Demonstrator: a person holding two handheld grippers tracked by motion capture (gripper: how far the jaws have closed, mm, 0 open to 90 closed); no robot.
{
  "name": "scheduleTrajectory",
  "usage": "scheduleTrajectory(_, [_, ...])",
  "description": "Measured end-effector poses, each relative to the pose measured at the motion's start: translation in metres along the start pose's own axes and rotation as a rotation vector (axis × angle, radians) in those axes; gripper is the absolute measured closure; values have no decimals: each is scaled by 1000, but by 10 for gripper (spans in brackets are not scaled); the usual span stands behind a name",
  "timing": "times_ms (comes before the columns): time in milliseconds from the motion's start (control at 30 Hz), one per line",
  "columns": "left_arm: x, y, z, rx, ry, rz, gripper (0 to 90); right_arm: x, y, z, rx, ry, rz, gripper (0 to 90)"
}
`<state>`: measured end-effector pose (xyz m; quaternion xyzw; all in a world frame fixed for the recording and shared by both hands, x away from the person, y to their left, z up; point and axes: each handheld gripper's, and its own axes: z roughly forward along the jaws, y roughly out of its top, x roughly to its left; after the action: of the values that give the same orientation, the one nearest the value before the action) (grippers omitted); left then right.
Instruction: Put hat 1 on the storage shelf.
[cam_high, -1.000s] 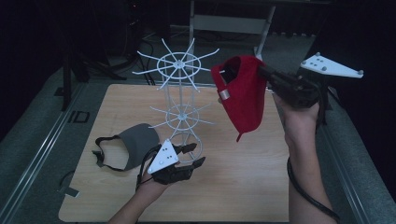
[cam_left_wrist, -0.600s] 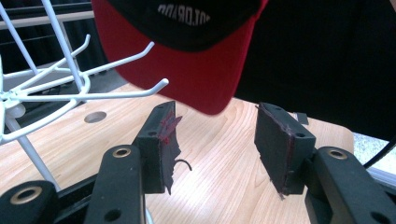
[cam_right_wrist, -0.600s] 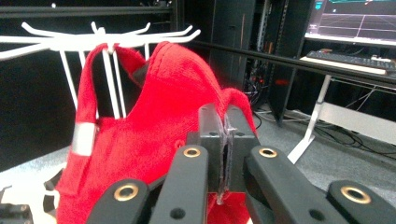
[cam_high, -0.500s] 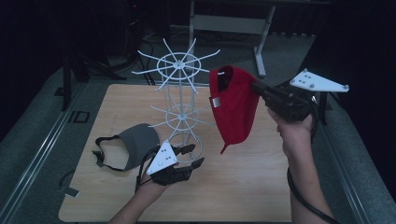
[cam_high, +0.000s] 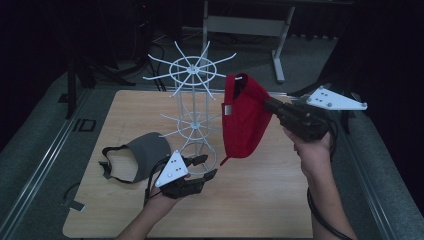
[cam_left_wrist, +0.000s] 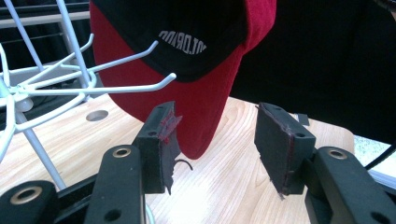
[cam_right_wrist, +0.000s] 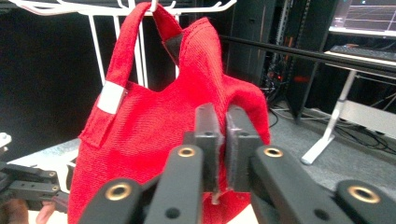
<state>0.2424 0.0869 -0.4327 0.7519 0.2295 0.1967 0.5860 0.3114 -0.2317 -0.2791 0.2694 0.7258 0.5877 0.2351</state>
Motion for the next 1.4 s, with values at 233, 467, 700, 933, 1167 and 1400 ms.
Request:
scheduleTrajectory(233, [2,-1,-3,4,4,-4,497,-2,-6,-7,-24,30,16,674])
scheduleTrajectory(467, [4,-5,-5,5,10,-13,497,-6,-12,-20,-45,3,23,466])
scheduleTrajectory(700, [6,-10,-9,10,14,-32,497,-15,-26,-38,-22,-51,4,363])
scheduleTrajectory(933, [9,-17,-14,11,21,-44,498,-28,-52,-53,19,-83,38,270])
scheduleTrajectory(1167, [12,-25,-20,19,29,-57,499,-44,-86,-65,41,-130,120,170])
scheduleTrajectory(1400, [15,-32,-25,24,45,-68,499,-55,-126,-68,95,-161,176,141])
